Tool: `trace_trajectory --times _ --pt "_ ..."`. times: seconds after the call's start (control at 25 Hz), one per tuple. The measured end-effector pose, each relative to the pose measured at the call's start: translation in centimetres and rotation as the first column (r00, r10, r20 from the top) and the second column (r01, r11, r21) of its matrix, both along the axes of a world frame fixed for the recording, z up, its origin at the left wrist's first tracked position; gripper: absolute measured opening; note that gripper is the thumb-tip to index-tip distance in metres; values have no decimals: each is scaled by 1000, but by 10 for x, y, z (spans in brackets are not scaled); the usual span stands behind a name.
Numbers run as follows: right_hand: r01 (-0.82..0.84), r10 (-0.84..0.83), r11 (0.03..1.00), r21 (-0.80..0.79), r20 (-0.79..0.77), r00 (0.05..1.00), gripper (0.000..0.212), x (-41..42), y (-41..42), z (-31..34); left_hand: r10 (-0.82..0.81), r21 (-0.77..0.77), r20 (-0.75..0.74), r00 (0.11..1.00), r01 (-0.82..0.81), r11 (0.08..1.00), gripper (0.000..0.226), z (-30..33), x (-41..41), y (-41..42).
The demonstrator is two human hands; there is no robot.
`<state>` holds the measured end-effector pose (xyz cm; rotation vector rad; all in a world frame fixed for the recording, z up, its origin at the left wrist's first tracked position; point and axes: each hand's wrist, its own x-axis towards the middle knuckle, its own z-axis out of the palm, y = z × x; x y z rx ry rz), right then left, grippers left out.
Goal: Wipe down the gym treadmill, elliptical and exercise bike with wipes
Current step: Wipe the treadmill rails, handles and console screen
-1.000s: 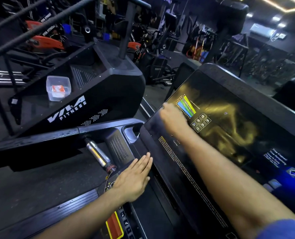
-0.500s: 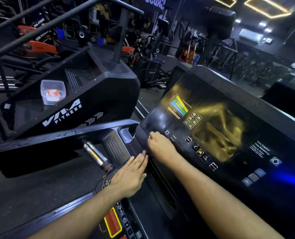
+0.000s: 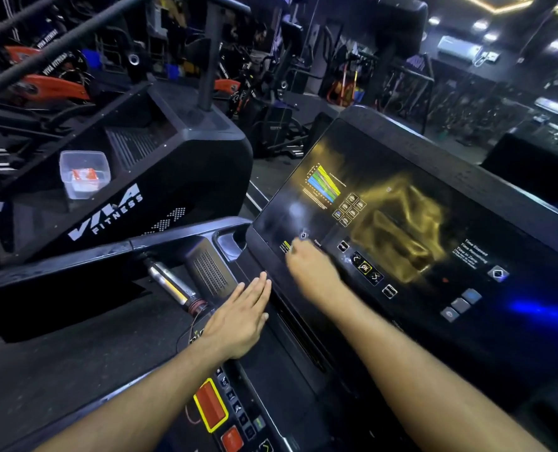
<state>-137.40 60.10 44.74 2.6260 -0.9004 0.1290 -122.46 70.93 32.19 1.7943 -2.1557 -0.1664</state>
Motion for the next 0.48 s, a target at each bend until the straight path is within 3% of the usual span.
trace_trajectory --times 0.12,0.2,0.36,0.48 --pt "-78 74 997 -19 -168 983 16 -6 14 -24 8 -4 14 1000 -8 1000 69 1 -1 0" --pt "23 -28 999 -48 -100 995 14 -17 4 -4 0 18 12 1000 0 1000 64 2 0 1" --pt "206 -172 966 -156 208 963 19 -56 -18 58 -7 29 29 1000 7 1000 69 8 -2 2" --pt "159 -131 970 -182 156 979 21 -53 -1 39 -12 41 38 999 11 999 76 7 -2 2"
